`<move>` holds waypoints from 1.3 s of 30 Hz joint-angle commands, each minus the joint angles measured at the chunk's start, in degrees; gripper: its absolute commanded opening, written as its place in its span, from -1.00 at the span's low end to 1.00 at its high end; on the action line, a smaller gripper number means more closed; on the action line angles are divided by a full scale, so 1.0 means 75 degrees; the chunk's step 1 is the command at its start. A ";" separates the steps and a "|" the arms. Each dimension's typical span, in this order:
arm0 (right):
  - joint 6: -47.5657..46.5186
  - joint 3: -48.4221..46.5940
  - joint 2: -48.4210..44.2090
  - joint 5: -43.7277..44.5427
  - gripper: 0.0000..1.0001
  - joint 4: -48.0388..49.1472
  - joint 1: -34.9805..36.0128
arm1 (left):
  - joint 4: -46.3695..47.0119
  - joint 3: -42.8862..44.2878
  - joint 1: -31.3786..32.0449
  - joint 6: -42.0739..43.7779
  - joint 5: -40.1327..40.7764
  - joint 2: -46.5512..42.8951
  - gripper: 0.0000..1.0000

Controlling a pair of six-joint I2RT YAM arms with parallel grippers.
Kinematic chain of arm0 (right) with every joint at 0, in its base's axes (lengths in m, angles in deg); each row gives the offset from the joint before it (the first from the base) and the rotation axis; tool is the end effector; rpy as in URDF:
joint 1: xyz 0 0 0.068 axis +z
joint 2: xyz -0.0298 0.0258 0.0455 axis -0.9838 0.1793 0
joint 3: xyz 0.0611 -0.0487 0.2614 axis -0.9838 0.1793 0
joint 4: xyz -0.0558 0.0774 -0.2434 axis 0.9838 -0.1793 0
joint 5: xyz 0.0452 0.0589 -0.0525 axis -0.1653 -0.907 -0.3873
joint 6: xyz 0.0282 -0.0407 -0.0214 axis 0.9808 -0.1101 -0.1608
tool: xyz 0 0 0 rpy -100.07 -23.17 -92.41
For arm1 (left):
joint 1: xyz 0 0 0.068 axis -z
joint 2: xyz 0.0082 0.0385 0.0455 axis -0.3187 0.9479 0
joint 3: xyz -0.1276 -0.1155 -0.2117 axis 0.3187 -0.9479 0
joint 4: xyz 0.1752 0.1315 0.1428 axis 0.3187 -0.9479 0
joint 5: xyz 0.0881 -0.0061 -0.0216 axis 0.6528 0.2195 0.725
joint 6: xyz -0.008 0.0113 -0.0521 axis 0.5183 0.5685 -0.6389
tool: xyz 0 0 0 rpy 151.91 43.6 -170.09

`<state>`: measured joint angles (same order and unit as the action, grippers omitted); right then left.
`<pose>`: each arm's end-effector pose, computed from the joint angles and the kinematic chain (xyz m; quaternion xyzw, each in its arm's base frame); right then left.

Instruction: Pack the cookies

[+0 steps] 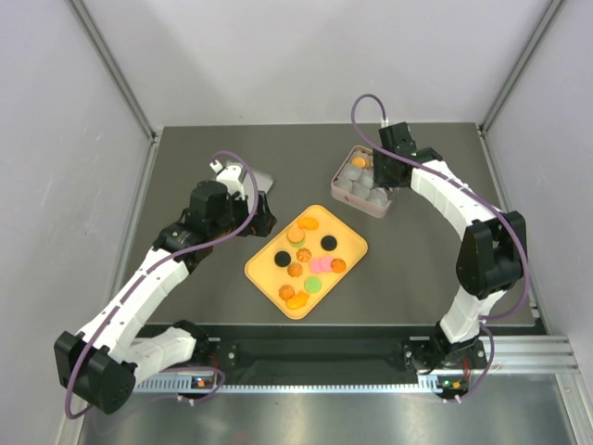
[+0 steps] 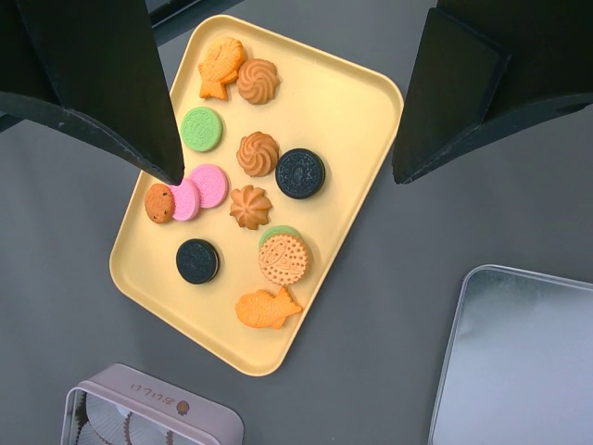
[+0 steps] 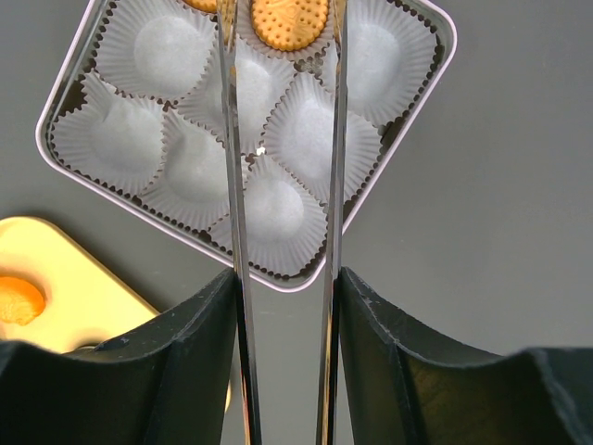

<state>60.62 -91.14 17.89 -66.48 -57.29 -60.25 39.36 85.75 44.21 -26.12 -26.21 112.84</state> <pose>0.3661 0.1202 0.2821 -0.0052 0.9377 -0.0112 0.3473 0.2062 -0.1018 0.3167 0.0658 0.8686 -0.2174 0.4404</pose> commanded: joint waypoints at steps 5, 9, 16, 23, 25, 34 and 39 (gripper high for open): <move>0.0005 -0.0378 -0.0349 0.0207 -0.10 0.0316 -0.0070 | 0.0166 -0.0008 -0.0030 0.0002 -0.0086 -0.0039 0.98; -0.0030 -0.0424 -0.0724 0.0172 -0.12 0.0176 0.0059 | 0.0166 -0.0008 -0.0030 0.0002 -0.0087 -0.0039 0.98; -0.0030 0.0406 -0.1919 0.0043 -0.13 0.0047 0.0935 | 0.0166 -0.0008 -0.0030 0.0002 0.0019 -0.0121 0.98; 0.0427 0.1543 -0.2799 0.0219 -0.12 -0.0117 0.2905 | 0.0177 -0.0019 -0.0042 -0.0033 0.0264 -0.0284 0.98; 0.0590 0.1614 -0.2822 0.0347 -0.13 -0.0340 0.3431 | 0.0189 -0.0031 -0.0042 -0.0021 0.0312 -0.0331 0.98; 0.1224 0.2656 -0.3407 0.0876 -0.13 -0.1020 0.4465 | 0.0177 -0.0020 -0.0042 -0.0021 0.0277 -0.0308 0.98; 0.1388 0.2868 -0.3666 0.0770 -0.09 -0.1113 0.4618 | 0.0177 -0.0020 -0.0042 -0.0009 0.0347 -0.0320 0.98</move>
<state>68.97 -69.48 -6.46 -62.61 -65.77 -26.83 39.36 85.71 44.17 -26.29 -24.33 111.44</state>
